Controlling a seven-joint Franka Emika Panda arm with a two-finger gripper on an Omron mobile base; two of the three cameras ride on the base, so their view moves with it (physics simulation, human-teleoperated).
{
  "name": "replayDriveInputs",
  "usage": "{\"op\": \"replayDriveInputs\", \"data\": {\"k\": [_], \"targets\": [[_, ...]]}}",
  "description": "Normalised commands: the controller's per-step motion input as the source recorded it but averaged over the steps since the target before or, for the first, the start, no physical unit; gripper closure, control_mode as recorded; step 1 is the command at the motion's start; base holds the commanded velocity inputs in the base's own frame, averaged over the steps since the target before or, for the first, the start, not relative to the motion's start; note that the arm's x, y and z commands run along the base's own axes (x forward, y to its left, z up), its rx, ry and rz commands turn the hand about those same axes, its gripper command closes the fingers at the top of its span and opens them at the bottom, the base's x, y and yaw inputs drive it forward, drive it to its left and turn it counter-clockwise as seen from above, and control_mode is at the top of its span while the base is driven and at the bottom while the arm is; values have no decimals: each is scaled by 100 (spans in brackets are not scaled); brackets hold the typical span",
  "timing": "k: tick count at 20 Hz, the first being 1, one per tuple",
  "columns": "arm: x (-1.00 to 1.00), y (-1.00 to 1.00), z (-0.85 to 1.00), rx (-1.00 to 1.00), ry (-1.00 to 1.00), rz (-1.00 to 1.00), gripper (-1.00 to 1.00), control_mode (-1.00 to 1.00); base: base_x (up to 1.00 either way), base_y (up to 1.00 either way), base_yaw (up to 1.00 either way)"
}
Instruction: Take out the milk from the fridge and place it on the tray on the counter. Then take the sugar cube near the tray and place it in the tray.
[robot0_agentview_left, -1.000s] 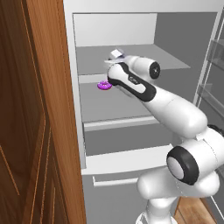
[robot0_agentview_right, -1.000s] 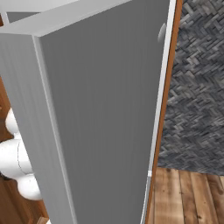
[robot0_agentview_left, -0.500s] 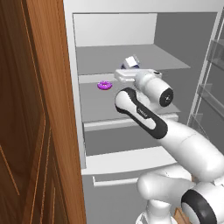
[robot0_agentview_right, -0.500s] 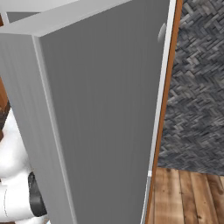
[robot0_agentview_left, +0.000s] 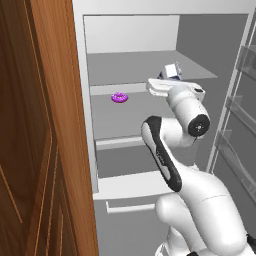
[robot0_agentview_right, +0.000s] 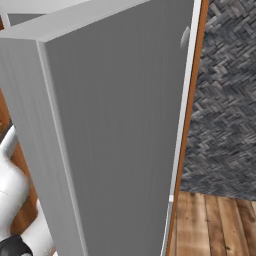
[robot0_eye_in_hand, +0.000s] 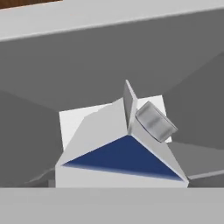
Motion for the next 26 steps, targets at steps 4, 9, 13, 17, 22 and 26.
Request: {"op": "replayDriveInputs", "data": {"k": [4, 9, 13, 17, 22, 26], "targets": [[-79, -48, 88, 3, 22, -19, 100, -100, 0, 0, 0], [-88, -41, 66, 0, 38, -1, 100, -100, 0, 0, 0], [-84, -32, -4, 0, 20, 0, 100, -100, 0, 0, 0], [-73, -25, -53, 0, 15, 0, 100, -100, 0, 0, 0], [-45, 7, -42, -1, 15, 0, 100, -100, 0, 0, 0], [-23, 15, -42, -5, 13, 0, 100, -100, 0, 0, 0]]}}
